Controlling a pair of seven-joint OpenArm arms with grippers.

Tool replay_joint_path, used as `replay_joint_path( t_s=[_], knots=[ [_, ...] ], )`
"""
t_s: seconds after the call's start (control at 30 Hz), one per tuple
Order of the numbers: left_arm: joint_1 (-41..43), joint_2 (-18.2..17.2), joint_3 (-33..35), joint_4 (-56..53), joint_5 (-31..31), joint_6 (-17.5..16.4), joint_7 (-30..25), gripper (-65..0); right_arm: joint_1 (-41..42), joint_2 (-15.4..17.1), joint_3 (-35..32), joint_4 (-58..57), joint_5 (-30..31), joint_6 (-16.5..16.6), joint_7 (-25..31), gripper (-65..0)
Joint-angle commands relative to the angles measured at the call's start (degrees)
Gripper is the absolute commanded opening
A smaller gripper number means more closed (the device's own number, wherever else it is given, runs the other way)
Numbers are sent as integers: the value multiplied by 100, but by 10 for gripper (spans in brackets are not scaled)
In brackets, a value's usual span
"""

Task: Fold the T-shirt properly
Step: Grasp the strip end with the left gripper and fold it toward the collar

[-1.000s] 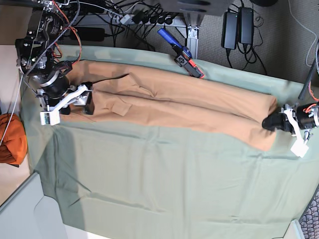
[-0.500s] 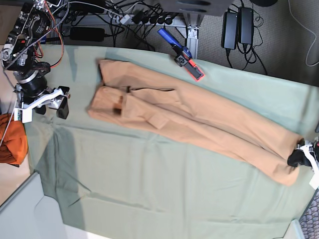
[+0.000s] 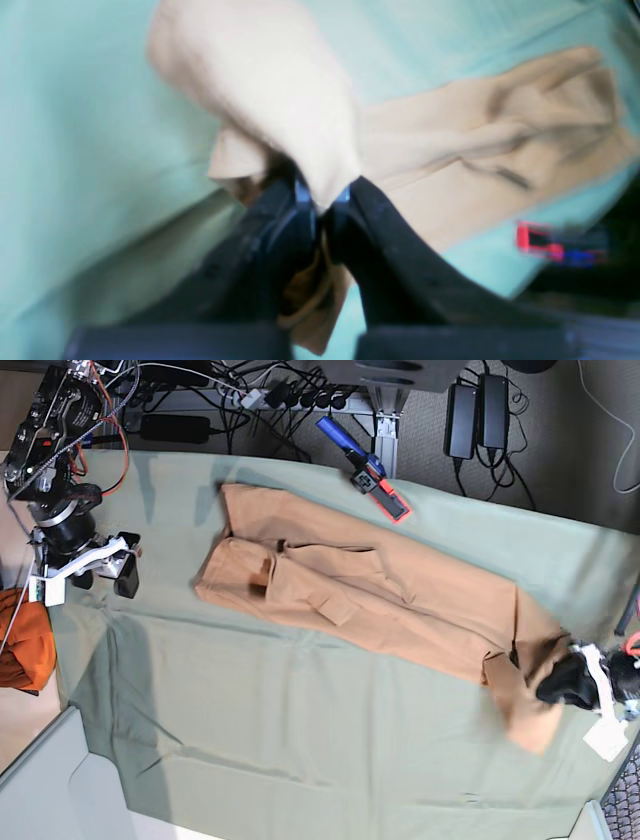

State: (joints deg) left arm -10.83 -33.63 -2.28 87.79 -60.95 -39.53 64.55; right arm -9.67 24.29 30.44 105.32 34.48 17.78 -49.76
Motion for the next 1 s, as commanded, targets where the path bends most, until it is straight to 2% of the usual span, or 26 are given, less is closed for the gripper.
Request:
replay_joint_path(
  t_s=[0.0, 0.17, 0.27, 0.4, 0.47, 0.6, 0.63, 0.7, 0.73, 0.77, 0.97],
  knots=[
    [0, -37, 61, 319, -90, -47, -83, -650, 59, 105, 59, 98, 46, 496, 127, -204],
    [339, 470, 879, 833, -85, -47, -85, -650, 61, 105, 59, 96, 46, 498, 131, -204],
    [317, 968, 1233, 831, 232, -47, -192, -650, 61, 105, 57, 96, 48, 496, 131, -204],
    [321, 1558, 1353, 774, 831, -47, -374, -650, 61, 105, 57, 98, 52, 496, 129, -204],
    [319, 1687, 1353, 691, 1113, -47, -455, -650, 59, 105, 57, 98, 48, 496, 105, -204],
    [321, 1777, 1364, 496, 1217, -47, -476, -650, 59, 107, 57, 98, 48, 496, 105, -204],
    [323, 1777, 1364, 483, 1215, -47, -476, -593, 59, 105, 57, 98, 50, 496, 105, -204],
    [321, 1773, 1364, 483, 1233, -47, -476, -345, 59, 105, 57, 96, 50, 496, 105, -203],
    [323, 1775, 1364, 483, 1237, -47, -481, -251, 59, 105, 57, 98, 50, 496, 101, -203],
    [323, 1777, 1364, 483, 1228, -47, -507, -207, 59, 105, 57, 98, 50, 496, 68, -203],
    [317, 1775, 1362, 492, 369, -47, -516, -204, 59, 107, 59, 98, 46, 494, -42, -203]
  ],
)
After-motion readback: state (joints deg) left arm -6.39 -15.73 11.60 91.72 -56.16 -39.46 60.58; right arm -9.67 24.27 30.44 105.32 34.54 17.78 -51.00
